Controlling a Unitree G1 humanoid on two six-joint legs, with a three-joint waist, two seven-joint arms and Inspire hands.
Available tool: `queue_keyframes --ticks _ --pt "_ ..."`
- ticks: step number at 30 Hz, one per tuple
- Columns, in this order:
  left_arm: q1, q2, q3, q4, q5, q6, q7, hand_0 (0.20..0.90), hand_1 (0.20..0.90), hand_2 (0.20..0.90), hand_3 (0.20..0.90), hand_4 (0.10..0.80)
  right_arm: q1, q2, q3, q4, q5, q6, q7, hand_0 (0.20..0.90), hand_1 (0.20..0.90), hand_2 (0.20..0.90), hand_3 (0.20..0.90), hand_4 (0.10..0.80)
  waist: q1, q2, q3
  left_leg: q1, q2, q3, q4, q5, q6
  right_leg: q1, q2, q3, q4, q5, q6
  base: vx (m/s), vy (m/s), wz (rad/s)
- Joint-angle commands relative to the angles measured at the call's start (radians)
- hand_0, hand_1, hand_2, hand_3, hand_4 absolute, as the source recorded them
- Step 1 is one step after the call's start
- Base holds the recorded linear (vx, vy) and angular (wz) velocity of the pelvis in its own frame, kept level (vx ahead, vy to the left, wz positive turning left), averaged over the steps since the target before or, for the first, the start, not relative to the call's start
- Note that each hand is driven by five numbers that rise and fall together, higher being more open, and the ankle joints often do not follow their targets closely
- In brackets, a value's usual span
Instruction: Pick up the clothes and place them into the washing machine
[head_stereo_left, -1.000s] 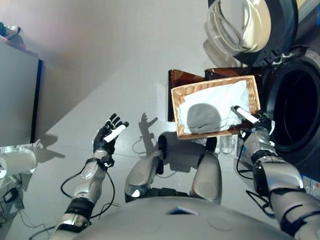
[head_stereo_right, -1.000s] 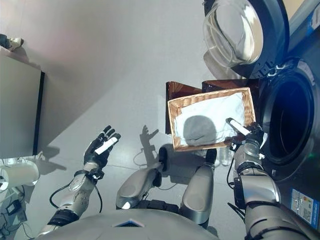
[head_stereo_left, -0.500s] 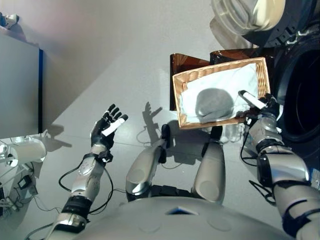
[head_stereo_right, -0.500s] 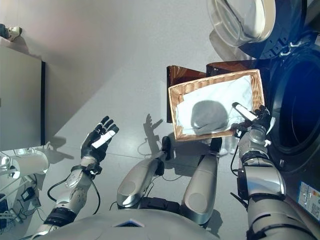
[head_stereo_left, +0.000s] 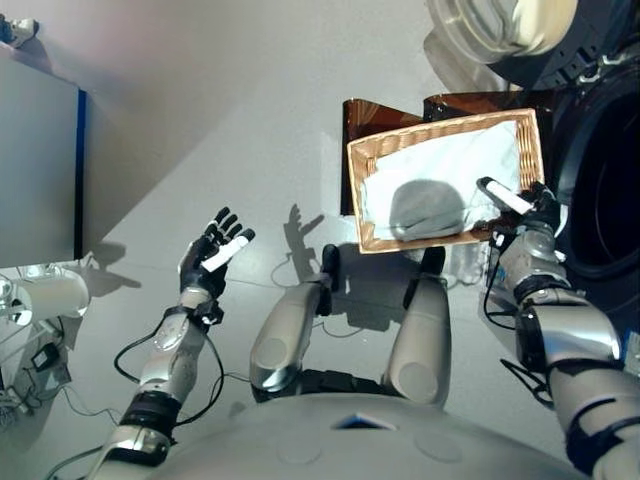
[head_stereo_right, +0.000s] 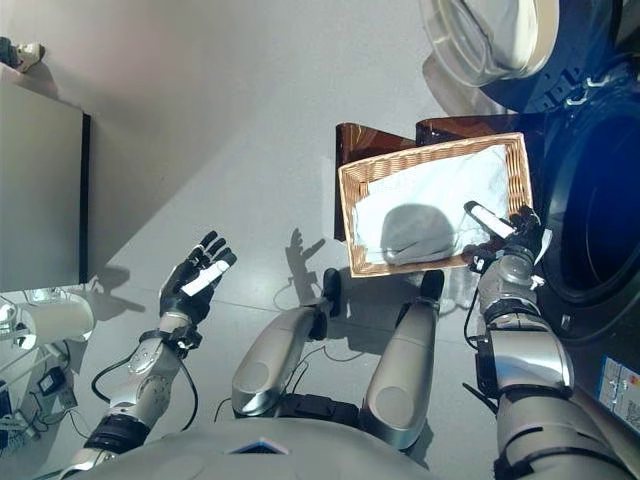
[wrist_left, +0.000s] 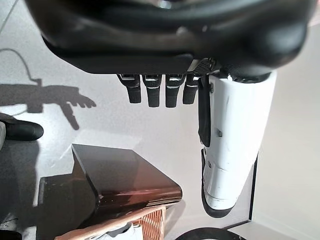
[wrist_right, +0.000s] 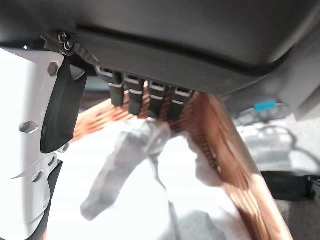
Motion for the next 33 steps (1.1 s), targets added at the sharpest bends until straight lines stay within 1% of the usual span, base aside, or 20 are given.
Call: queue_keyframes --ticks 1,7,10,15,19,25,28,33 --pt "0.058 0.107 0.082 -0.096 -0.014 -0.084 -0.001 0.900 0.900 0.900 0.900 0.800 -0.011 -0.027 0.036 -0.023 -0.018 -0.046 0.002 0.900 0.900 0.900 0.900 0.800 0.015 -0.028 -0.071 -0.098 -0.009 0.007 0.100 -0.041 -0.011 -0.027 0.015 -0.016 0.035 -0.006 -0.029 -0.025 0.000 0.05" --pt "0.065 0.115 0.089 -0.100 -0.020 -0.082 0.005 0.900 0.900 0.900 0.900 0.800 -0.028 -0.027 0.043 -0.017 -0.020 -0.045 0.004 0.900 0.900 0.900 0.900 0.800 0.024 -0.030 -0.072 -0.154 -0.005 0.010 0.173 -0.064 -0.007 -0.080 0.019 -0.004 0.105 -0.030 -0.039 -0.029 0.002 0.05" --pt "0.063 0.117 0.091 -0.095 -0.016 -0.082 0.011 0.900 0.900 0.900 0.900 0.800 -0.030 -0.026 0.040 -0.017 -0.019 -0.046 0.002 0.900 0.900 0.900 0.900 0.800 0.023 -0.034 -0.071 -0.172 0.002 0.013 0.214 -0.082 -0.006 -0.098 0.019 -0.001 0.144 -0.046 -0.045 0.000 0.000 0.00" --pt "0.064 0.127 0.093 -0.090 -0.009 -0.079 0.007 0.900 0.900 0.900 0.900 0.800 -0.034 -0.031 0.036 -0.008 -0.020 -0.048 -0.009 0.900 0.900 0.900 0.900 0.800 0.022 -0.040 -0.083 -0.180 0.004 0.018 0.214 -0.086 -0.008 -0.111 0.022 -0.001 0.147 -0.047 -0.047 -0.001 0.001 -0.01" --pt "0.066 0.127 0.097 -0.084 -0.014 -0.081 0.012 0.900 0.900 0.900 0.900 0.800 -0.031 -0.041 0.012 0.000 -0.006 -0.053 -0.027 0.900 0.900 0.900 0.900 0.800 0.021 -0.041 -0.089 -0.179 0.004 0.019 0.209 -0.086 -0.008 -0.114 0.028 0.004 0.148 -0.052 -0.050 0.000 0.000 0.00" --pt "0.064 0.117 0.098 -0.063 -0.006 -0.080 0.022 0.900 0.900 0.900 0.900 0.800 0.003 -0.010 -0.014 -0.023 0.016 -0.071 -0.044 0.900 0.900 0.900 0.900 0.800 0.017 -0.042 -0.093 -0.161 0.005 0.020 0.187 -0.080 -0.007 -0.097 0.033 0.003 0.129 -0.043 -0.048 0.009 -0.008 -0.05" --pt "0.061 0.117 0.093 -0.066 -0.005 -0.081 0.022 0.900 0.900 0.900 0.900 0.800 0.003 -0.009 -0.013 -0.025 0.016 -0.072 -0.049 0.900 0.900 0.900 0.900 0.800 0.017 -0.039 -0.094 -0.157 0.003 0.019 0.171 -0.073 -0.006 -0.095 0.034 0.003 0.118 -0.038 -0.045 0.000 -0.001 -0.04" --pt "0.062 0.120 0.093 -0.069 -0.009 -0.082 0.024 0.900 0.900 0.900 0.900 0.800 -0.008 -0.020 -0.016 -0.026 0.018 -0.072 -0.053 0.900 0.900 0.900 0.900 0.800 0.020 -0.036 -0.090 -0.180 0.004 0.017 0.205 -0.081 -0.005 -0.114 0.034 0.004 0.154 -0.055 -0.051 0.000 0.000 0.00"
